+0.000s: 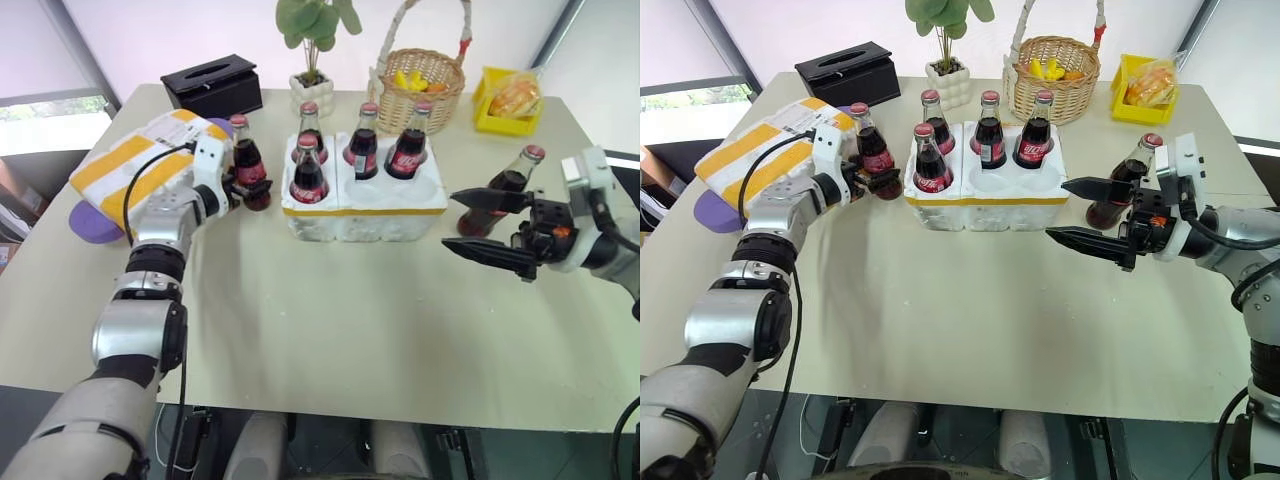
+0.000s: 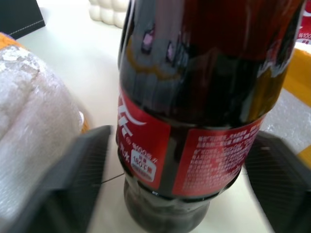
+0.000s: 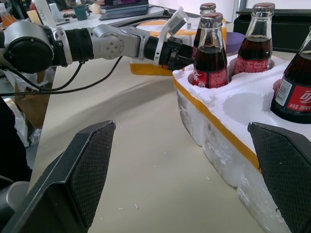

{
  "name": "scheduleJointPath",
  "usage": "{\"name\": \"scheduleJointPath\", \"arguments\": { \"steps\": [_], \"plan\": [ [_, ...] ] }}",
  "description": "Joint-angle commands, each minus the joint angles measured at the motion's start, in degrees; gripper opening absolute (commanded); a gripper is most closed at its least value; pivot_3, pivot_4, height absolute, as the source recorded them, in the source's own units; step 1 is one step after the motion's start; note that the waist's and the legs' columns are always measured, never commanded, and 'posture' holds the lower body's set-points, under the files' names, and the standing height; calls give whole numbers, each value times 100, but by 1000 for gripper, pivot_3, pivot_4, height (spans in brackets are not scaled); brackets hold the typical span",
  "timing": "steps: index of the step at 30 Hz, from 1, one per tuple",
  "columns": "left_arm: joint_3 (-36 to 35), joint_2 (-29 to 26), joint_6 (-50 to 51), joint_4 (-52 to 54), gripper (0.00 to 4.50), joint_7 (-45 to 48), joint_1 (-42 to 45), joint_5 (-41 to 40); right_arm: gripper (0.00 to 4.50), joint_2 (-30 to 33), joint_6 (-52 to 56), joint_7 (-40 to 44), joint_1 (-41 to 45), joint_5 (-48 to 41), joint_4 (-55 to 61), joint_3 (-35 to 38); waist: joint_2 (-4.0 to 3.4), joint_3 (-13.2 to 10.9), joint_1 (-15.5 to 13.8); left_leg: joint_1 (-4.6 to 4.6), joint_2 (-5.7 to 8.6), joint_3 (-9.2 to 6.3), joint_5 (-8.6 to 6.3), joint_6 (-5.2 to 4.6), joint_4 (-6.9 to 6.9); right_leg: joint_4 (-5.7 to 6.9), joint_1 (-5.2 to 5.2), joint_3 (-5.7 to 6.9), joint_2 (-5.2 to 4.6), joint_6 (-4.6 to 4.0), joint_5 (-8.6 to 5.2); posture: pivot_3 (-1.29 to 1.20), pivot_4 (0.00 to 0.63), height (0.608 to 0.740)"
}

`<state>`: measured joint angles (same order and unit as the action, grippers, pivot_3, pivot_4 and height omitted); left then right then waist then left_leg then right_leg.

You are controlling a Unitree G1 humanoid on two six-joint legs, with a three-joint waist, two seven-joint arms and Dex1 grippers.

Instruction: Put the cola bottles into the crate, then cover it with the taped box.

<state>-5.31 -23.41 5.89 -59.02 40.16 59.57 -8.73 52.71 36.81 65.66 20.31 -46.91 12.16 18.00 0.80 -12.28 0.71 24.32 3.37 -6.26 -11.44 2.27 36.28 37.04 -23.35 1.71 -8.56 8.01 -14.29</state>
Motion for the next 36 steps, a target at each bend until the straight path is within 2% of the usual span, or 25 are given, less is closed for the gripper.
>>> {"name": "scheduleJointPath", "arguments": {
  "steps": [1, 8, 11, 15, 18, 20, 25, 30, 36],
  "plan": [
    [-96, -92, -80, 193, 2752, 80, 240, -38, 4500, -31, -71, -16, 3, -74, 202, 101, 0, 0, -2, 0, 0, 0, 0, 0, -1, 0, -1, 0, 0, 0, 0, 0, 150, 740],
    [-99, -333, 104, 571, 2752, 232, 43, -47, 4500, -52, -39, -50, 19, -99, 202, 83, 2, -1, 23, 2, 0, 0, 0, 0, -3, -1, -3, 0, 0, 0, 0, 0, 150, 740],
    [-103, -509, 437, 1341, 2752, 465, -237, -162, 4500, -59, -26, -60, 74, -95, 195, 41, 2, -2, 32, 3, -1, 0, 0, 0, -5, 0, -7, 0, 1, 0, 0, 0, 150, 740],
    [-196, -817, 1343, 2873, 2752, 775, -789, -486, 4500, -39, -16, -57, 135, -95, 165, 14, 3, -2, 15, 7, -1, -1, 0, 0, -6, 1, -10, 0, 0, -1, 1, 0, 150, 740],
    [-339, -1445, 2507, 4860, 2752, 1431, -1575, -1234, 4500, -6, -26, -21, 149, -79, 123, 5, 6, -4, 52, 9, -1, -1, 0, 0, -8, 0, -12, -2, 0, -2, 1, 0, 150, 740],
    [-462, -1765, 3180, 5776, 2752, 1688, -1880, -1781, 4500, 7, -33, 6, 167, -67, 79, -4, 5, -5, 39, 9, -3, 0, 0, 1, -13, -1, -15, -3, 0, -3, 0, 0, 150, 740],
    [-515, -2188, 4298, 7015, 2752, 1940, -1985, -2762, 4500, -42, -76, 37, 224, 1, 7, -115, 5, -6, -34, 7, -5, -7, 0, 2, -4, -1, -5, 2, 0, -4, 0, 0, 150, 740],
    [-156, -2016, 4645, 7428, 2752, 1975, -1627, -3232, 4500, -88, -77, 44, 293, 15, -6, -189, 5, -6, -4, 3, -7, -3, 3, 6, 0, -4, 0, 1, 2, -6, 1, 0, 150, 740],
    [565, -974, 4385, 7091, 2752, 1271, -942, -2801, 4500, -64, -34, 34, 211, -35, 76, -107, 7, -6, -19, 6, -4, -3, 4, 5, 0, -7, 0, 1, 1, -6, 2, 0, 150, 740]
  ]
}}
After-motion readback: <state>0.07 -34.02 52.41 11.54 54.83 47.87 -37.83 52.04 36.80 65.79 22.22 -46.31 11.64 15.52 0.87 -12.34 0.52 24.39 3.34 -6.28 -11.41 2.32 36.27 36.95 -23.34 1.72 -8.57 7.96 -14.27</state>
